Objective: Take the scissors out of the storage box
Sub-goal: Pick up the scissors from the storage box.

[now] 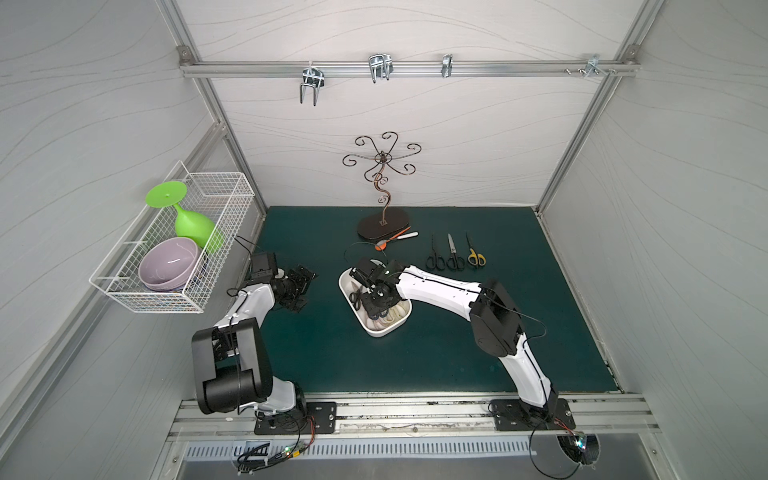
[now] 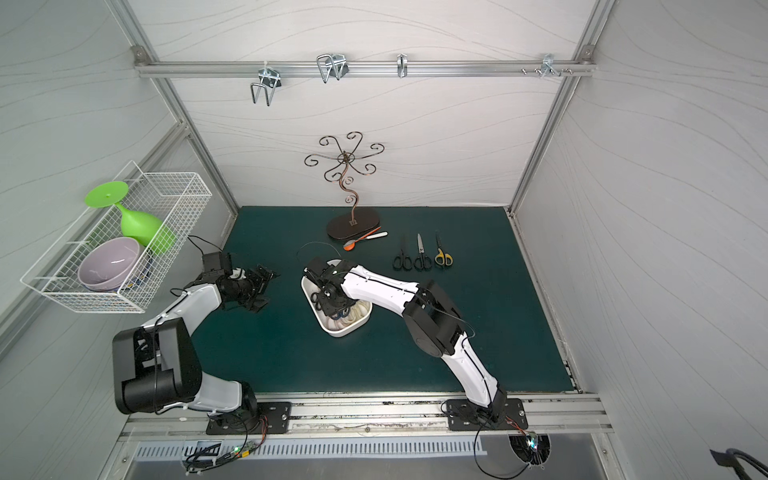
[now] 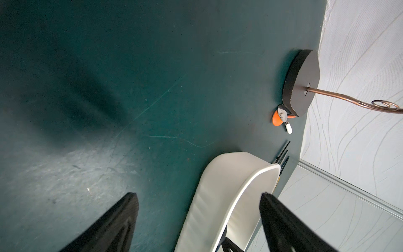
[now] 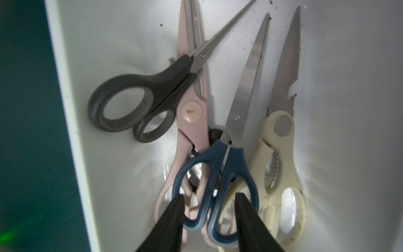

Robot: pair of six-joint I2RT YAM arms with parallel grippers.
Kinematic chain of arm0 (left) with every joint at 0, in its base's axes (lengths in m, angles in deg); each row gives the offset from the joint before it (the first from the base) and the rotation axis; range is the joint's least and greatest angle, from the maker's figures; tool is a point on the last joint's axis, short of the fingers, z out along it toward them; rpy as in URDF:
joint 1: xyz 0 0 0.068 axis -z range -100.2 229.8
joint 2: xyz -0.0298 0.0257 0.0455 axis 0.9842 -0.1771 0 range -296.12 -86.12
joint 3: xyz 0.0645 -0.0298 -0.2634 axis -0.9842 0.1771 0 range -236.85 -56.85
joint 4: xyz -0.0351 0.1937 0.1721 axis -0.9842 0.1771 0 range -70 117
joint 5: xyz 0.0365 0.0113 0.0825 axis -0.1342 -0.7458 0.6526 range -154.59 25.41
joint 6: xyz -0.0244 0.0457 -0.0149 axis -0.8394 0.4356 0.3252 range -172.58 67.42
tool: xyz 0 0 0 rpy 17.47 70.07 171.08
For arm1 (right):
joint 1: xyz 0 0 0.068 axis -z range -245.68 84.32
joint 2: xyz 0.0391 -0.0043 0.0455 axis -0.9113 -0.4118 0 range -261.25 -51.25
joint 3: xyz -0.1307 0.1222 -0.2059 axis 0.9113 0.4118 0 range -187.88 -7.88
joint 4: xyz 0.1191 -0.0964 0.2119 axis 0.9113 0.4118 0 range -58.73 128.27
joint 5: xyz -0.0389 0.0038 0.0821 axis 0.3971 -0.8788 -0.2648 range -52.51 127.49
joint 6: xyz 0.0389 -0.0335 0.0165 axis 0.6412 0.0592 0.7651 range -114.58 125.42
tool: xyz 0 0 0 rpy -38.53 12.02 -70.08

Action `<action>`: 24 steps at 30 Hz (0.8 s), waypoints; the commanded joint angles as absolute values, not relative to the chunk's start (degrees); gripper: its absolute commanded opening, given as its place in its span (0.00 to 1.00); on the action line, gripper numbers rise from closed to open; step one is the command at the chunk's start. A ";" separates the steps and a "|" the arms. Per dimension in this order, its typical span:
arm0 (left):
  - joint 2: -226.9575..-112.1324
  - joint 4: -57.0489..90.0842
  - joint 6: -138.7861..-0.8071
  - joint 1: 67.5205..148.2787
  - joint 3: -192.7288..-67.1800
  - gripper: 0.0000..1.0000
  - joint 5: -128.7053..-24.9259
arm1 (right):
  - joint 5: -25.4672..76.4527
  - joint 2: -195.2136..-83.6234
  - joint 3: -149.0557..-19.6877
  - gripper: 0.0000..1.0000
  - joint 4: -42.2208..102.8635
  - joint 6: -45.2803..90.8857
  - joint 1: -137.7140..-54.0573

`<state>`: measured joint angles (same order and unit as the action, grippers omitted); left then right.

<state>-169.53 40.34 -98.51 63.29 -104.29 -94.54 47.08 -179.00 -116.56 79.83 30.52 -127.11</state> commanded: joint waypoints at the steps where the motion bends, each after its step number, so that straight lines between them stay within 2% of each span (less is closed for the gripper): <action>1: -169.88 38.66 -98.92 62.93 -104.08 0.91 -95.61 | 50.45 -181.29 -119.20 0.42 84.61 31.00 -128.32; 18: -169.61 38.31 -99.27 62.90 -103.83 0.91 -95.89 | 50.47 -183.95 -120.89 0.31 87.02 32.06 -128.79; 24: -169.44 38.20 -99.25 62.86 -103.78 0.91 -95.88 | 50.00 -185.35 -121.86 0.30 87.78 32.27 -128.79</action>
<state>-169.51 39.40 -99.32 63.29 -103.96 -95.28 50.64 -183.22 -121.00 85.51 31.59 -128.36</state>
